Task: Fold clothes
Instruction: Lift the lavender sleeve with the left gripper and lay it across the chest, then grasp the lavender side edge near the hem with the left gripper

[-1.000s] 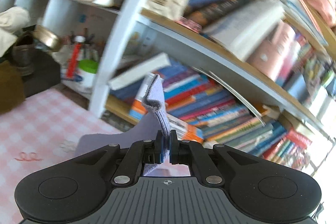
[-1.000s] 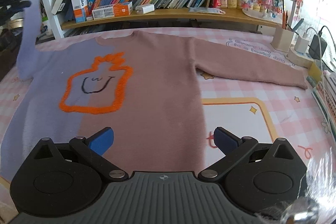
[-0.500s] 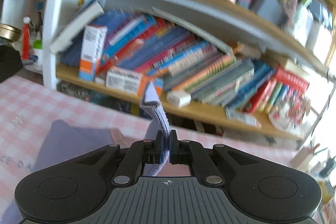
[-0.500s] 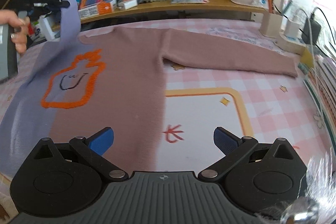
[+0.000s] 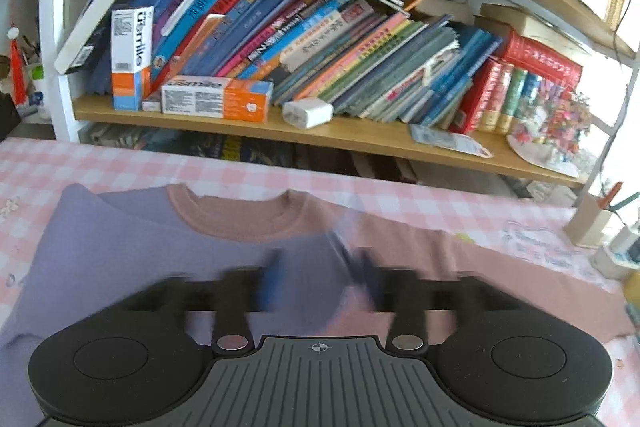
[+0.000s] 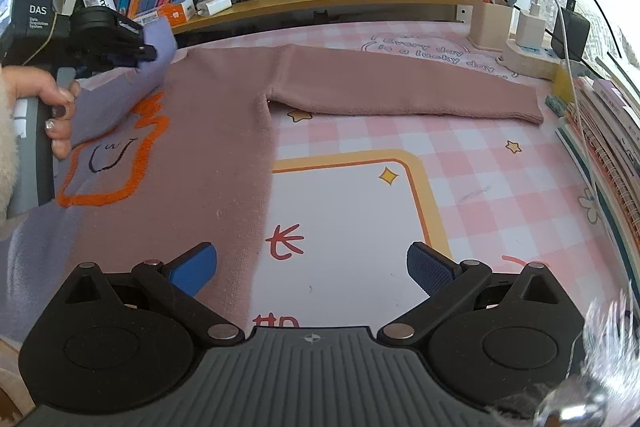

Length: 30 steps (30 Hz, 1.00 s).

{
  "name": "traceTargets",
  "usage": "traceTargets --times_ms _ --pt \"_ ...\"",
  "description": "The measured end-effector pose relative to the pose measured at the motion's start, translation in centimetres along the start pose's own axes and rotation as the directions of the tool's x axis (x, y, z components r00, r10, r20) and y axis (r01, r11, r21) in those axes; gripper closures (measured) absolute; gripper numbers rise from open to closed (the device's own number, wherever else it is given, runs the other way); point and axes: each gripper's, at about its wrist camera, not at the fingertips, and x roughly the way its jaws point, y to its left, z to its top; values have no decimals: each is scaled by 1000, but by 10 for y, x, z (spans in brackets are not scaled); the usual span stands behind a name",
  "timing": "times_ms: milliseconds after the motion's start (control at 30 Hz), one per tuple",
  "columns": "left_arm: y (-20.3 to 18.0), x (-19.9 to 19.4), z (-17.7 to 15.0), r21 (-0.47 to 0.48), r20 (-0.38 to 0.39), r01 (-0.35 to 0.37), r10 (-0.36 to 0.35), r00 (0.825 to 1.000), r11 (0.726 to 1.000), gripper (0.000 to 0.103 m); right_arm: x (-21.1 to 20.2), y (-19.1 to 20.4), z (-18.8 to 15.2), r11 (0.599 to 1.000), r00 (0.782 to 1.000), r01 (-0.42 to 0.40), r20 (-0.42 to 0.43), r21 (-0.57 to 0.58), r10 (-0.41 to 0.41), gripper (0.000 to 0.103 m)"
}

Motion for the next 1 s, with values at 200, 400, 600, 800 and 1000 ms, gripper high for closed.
traceTargets --times_ms 200,400,600,800,1000 --pt "10 -46 -8 42 44 59 -61 997 997 26 1 4 0 1000 1000 -21 -2 4 21 1" --pt "60 -93 -48 34 1 -72 72 997 997 26 3 14 0 999 999 -48 2 -2 48 1" --pt "103 -143 -96 -11 -34 -234 234 972 972 26 3 25 -4 999 999 -39 -6 5 39 1" --pt "148 -160 -111 -84 -56 -324 320 946 942 31 0 37 -13 1000 999 7 -32 18 -6 4" --pt "187 -158 -118 -158 -135 -306 287 948 939 65 -4 49 -22 998 997 52 -58 30 -50 23"
